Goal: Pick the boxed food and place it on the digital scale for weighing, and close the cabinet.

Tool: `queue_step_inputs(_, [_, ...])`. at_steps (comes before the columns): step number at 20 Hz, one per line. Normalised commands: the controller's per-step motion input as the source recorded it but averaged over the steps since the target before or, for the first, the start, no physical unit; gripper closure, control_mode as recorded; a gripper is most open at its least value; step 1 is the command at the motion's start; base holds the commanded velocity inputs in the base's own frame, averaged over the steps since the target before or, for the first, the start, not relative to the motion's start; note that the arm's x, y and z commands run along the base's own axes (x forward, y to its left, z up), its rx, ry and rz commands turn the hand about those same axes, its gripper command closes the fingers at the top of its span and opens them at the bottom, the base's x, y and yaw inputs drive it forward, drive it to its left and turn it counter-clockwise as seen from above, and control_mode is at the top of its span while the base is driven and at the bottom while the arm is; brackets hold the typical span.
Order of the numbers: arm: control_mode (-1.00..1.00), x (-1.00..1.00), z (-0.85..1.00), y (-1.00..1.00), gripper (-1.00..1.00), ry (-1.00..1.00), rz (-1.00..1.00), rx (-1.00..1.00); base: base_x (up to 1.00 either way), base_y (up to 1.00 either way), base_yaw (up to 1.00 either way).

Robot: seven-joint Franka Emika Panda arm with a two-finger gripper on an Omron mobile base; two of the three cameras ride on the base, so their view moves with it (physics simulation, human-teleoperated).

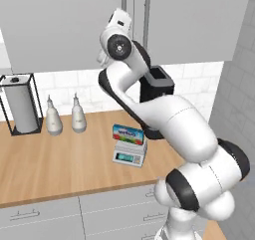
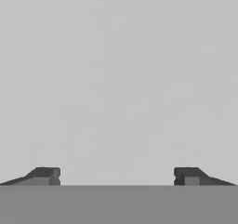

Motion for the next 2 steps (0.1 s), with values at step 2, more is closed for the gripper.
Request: queue_step_inputs(2, [-1.00,-1.00,-0.40,-0.64,-1.00,0.05,-0.03,0.05,0.00,0.00,0.00])
